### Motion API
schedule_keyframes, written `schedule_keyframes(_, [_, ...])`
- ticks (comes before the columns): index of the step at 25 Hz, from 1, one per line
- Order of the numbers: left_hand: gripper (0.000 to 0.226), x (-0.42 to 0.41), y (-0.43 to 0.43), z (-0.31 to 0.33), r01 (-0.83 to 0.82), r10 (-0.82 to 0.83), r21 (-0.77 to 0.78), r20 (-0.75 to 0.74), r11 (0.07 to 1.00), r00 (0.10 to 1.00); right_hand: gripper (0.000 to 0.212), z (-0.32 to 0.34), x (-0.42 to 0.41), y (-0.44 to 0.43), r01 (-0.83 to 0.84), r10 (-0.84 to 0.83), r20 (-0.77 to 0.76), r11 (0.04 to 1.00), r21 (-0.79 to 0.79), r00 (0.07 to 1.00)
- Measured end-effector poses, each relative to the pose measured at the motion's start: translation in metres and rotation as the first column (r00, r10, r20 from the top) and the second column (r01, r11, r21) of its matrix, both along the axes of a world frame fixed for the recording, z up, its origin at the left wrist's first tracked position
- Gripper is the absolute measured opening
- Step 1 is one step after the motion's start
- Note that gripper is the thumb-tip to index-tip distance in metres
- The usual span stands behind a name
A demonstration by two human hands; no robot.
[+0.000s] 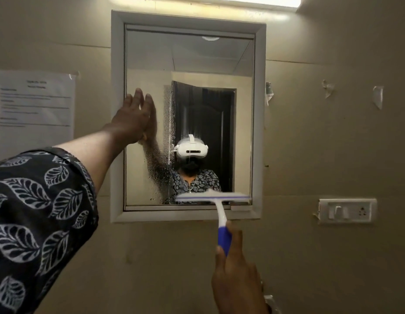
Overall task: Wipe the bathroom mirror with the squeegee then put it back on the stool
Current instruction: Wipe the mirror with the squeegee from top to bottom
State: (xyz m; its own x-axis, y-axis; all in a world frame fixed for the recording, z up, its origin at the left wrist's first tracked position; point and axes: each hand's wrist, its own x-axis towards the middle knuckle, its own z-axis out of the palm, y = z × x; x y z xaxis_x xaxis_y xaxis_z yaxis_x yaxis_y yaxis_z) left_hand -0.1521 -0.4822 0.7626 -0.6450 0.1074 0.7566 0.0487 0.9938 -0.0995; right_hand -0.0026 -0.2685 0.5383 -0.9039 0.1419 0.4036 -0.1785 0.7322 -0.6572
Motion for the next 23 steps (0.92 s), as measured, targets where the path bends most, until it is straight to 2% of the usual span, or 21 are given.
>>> schedule_keyframes(3, [0.105,-0.001,-0.001,0.000,0.013,-0.013,-0.001,-0.003,1.000,1.000,0.045,-0.008,0.000,0.003,-0.020,0.018,0.066,0.999,0.029,0.998])
schedule_keyframes(6, [0.105,-0.003,-0.002,0.001,0.018,-0.018,-0.003,-0.007,1.000,1.000,0.039,0.005,0.005,0.005,-0.042,0.042,-0.018,0.999,0.009,0.999])
schedule_keyframes(9, [0.104,-0.006,-0.004,0.001,0.023,-0.024,-0.016,-0.030,1.000,0.999,0.035,0.039,0.008,0.007,-0.058,0.054,-0.265,0.998,-0.008,0.963])
schedule_keyframes(12, [0.105,-0.007,-0.005,0.000,0.032,-0.032,-0.022,-0.037,0.999,0.999,0.034,0.105,-0.007,0.003,-0.159,0.094,-0.533,0.984,-0.077,0.841])
schedule_keyframes(15, [0.107,-0.008,-0.006,-0.001,0.030,-0.031,-0.011,-0.030,0.999,0.999,0.032,0.183,-0.031,-0.010,-0.255,0.168,-0.690,0.967,-0.025,0.704])
schedule_keyframes(18, [0.106,-0.008,-0.006,-0.001,0.033,-0.033,-0.002,-0.029,0.999,0.999,0.034,0.249,-0.062,-0.021,-0.156,0.137,-0.775,0.986,0.050,0.617])
schedule_keyframes(21, [0.105,-0.009,-0.007,-0.001,0.033,-0.033,-0.012,-0.027,0.999,0.999,0.046,0.286,-0.083,-0.019,-0.008,0.080,-0.767,0.995,0.097,0.637])
schedule_keyframes(23, [0.105,-0.008,-0.007,-0.002,0.034,-0.034,-0.010,-0.023,0.999,0.999,0.055,0.290,-0.091,-0.013,0.097,0.041,-0.731,0.985,0.146,0.681])
